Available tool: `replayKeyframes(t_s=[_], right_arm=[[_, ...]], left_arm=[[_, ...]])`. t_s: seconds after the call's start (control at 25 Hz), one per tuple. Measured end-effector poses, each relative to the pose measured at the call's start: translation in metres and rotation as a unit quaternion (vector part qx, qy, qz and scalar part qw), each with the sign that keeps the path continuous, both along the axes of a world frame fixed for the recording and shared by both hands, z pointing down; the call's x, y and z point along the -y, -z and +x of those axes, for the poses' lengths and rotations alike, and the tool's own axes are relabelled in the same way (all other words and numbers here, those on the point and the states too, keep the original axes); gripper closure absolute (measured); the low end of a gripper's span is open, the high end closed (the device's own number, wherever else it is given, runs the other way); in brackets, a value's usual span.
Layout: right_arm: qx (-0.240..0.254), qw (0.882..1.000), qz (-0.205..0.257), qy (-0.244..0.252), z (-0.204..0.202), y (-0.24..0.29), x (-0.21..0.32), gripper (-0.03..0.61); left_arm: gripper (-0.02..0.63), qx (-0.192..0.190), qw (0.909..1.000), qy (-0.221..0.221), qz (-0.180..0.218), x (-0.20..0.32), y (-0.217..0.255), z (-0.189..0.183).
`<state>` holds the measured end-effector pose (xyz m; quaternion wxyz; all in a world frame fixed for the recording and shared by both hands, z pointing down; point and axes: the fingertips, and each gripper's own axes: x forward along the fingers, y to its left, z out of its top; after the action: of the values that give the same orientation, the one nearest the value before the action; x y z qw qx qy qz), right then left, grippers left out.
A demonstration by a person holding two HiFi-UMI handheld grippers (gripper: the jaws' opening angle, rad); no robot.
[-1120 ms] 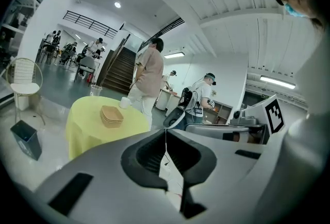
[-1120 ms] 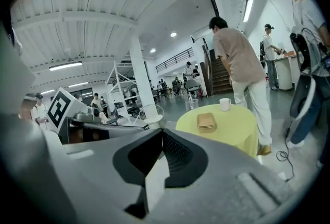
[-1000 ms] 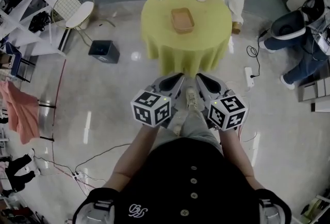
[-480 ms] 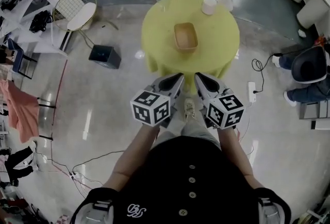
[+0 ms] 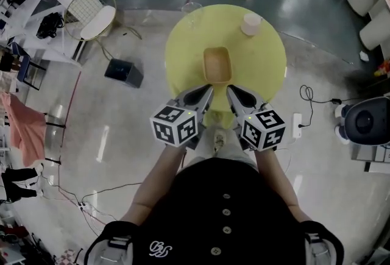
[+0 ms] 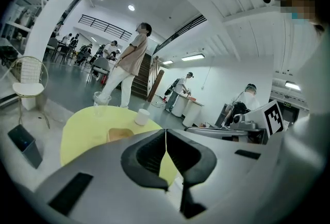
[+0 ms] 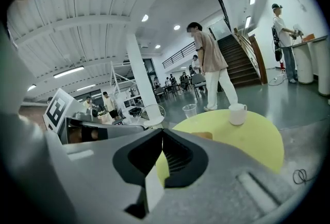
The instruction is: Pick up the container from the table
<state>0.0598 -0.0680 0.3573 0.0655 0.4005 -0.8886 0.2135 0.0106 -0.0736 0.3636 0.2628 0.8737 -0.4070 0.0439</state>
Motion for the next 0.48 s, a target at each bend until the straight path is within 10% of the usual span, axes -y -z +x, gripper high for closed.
replayKeyframes(t_s=[0.48], right_arm=[[-0.003, 1.000, -0.013, 0.015, 0.022, -0.018, 0.070, 0.574]], left_arm=[[0.600, 0.004, 0.9994, 0.033, -0.014, 0.062, -0.015, 0.015]])
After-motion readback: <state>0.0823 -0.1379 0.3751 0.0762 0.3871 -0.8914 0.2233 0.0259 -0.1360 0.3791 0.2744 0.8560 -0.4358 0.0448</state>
